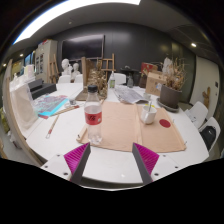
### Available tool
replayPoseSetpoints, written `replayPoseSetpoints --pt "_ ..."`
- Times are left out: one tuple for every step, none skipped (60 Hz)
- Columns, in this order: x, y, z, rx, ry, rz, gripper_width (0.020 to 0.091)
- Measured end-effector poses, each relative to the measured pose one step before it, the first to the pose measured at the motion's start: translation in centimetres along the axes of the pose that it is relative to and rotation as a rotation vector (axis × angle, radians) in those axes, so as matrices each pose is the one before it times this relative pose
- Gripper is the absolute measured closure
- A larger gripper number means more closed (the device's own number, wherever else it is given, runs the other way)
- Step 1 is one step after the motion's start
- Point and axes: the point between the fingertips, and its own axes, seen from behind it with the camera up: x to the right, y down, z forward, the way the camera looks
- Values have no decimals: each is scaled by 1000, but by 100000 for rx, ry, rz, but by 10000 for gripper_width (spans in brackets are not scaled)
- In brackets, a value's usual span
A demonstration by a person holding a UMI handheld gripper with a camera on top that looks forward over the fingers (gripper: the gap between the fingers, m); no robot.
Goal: Pour water
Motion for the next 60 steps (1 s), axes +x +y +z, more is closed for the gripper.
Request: replayPoseSetpoints --pt "-704 -255 529 1083 -130 40 246" --pt "-640 -277 600 1115 -100 24 246" --pt "-628 -248 586 954 -72 52 248" --pt "-619 -197 620 783 -48 42 247" --pt "-589 -181 665 776 -64 49 247" --pt "-516 -200 644 888 -68 73 245" --pt "-503 -229 680 924 0 31 246" --pt "-381 -205 704 798 146 -39 247" --pt "-365 -113 706 564 188 -54 249" --pt "-342 -105 705 524 184 -74 248" --pt "-308 -154 704 751 211 -36 251" --pt "-279 -171 665 798 259 28 251" --pt "-235 -147 694 704 300 49 249" --pt "-203 -93 680 580 364 138 254" --pt "-188 -81 661 475 355 214 253" --pt "-171 -79 652 410 382 290 253" --pt "-143 -30 580 413 422 406 255" --pt "-94 -59 565 502 446 439 262" --pt "-74 -43 585 462 506 462 271" --pt "-49 13 549 300 543 420 281" --pt "-8 66 529 57 598 404 290" --pt "-47 76 490 22 551 415 299" --pt "17 47 465 76 555 385 310" --pt "18 75 428 144 463 330 323" --pt "-33 81 409 94 266 346 343" --pt "-5 77 398 43 313 381 365" --pt "49 43 361 150 434 391 394" --pt "-8 38 327 269 387 437 426" --pt "139 -52 474 470 317 320 462" --pt "-17 -22 146 545 310 327 501" --pt "29 -46 145 711 321 254 544" --pt "158 -30 20 510 437 126 590" --pt "242 -58 52 499 725 -36 625" --pt "87 15 71 230 469 -19 631" --pt "-2 -12 44 317 172 14 634" --pt "-101 -49 74 521 -310 84 652" --pt "-161 -34 34 447 -519 57 670" --pt "-86 -9 20 177 -283 -70 686" --pt "9 36 15 146 -47 -98 701" --pt "14 1 1 212 -6 -37 714" --pt "-165 -58 105 180 -81 120 731" --pt "21 36 -57 16 -223 48 750" --pt "21 17 -44 -3 -212 142 771" --pt "9 11 81 38 -32 272 787" --pt "-7 -3 11 37 -179 349 806" --pt "-10 16 30 3 -120 263 819" --pt "43 -7 40 96 -6 226 836" --pt "33 23 36 -67 -26 47 842" --pt "-25 15 -1 -100 -138 46 841" --pt "-41 -5 14 -142 -188 -131 858" --pt "-23 11 -85 -78 96 -276 863" --pt "52 -25 -9 -200 93 -79 863" --pt "-3 17 -7 -415 -133 -142 863" --pt "-9 -6 2 -380 -193 -257 862" --pt "21 -44 -2 -227 4 -151 862" --pt "0 -35 11 -220 199 46 862" --pt "19 -77 22 -166 44 55 862" --pt "-32 -92 19 -177 -227 -84 862" --pt "-6 -160 8 -118 -182 -32 861" --pt "36 -228 8 66 62 131 863"
